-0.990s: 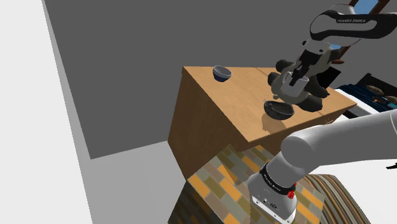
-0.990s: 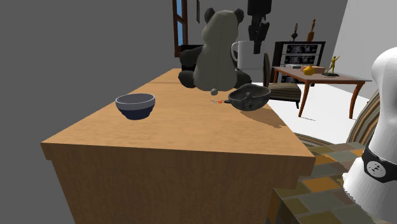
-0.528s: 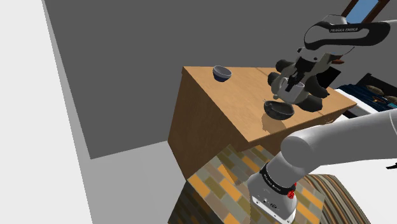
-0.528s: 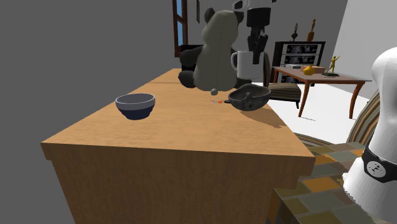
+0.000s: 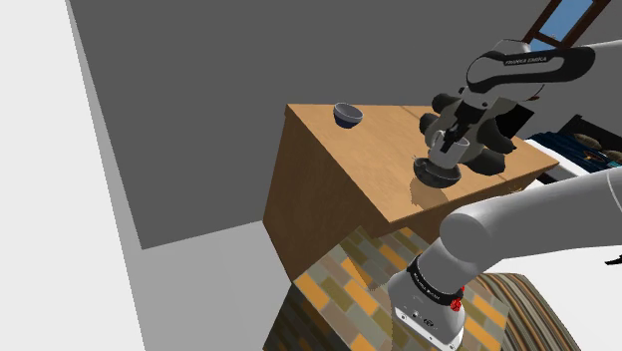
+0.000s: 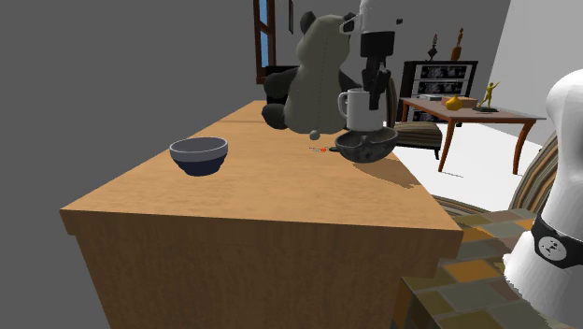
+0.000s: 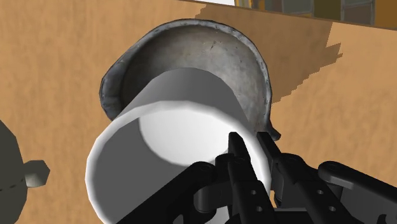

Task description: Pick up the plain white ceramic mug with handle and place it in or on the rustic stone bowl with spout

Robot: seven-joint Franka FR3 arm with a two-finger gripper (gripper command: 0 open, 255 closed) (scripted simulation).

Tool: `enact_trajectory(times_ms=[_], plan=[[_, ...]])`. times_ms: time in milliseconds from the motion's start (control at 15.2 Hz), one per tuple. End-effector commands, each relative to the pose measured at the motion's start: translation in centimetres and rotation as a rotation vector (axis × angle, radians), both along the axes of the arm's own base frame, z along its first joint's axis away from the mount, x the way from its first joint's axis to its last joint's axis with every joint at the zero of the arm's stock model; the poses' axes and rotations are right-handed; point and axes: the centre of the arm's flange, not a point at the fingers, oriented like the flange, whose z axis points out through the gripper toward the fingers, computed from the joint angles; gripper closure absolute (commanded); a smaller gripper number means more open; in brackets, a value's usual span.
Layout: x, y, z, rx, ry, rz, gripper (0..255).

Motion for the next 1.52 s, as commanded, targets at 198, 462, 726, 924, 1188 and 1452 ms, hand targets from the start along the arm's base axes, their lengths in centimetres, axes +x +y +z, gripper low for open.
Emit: enact_trajectory(times_ms=[198, 462, 726, 924, 1188, 1452], plan=[[0.0, 0.0, -0.2, -0.001, -0.001, 0.000, 255], [0.0, 0.0, -0.2, -0.001, -0.001, 0.000, 0], [0.0, 0.0, -0.2, -0.001, -0.001, 0.000, 0], [0.2, 0.1, 3.7, -0.001, -0.001, 0.000, 0], [0.2, 0.1, 4.8, -0.001, -0.001, 0.000, 0], [0.2, 0.1, 4.8, -0.001, -0.001, 0.000, 0]])
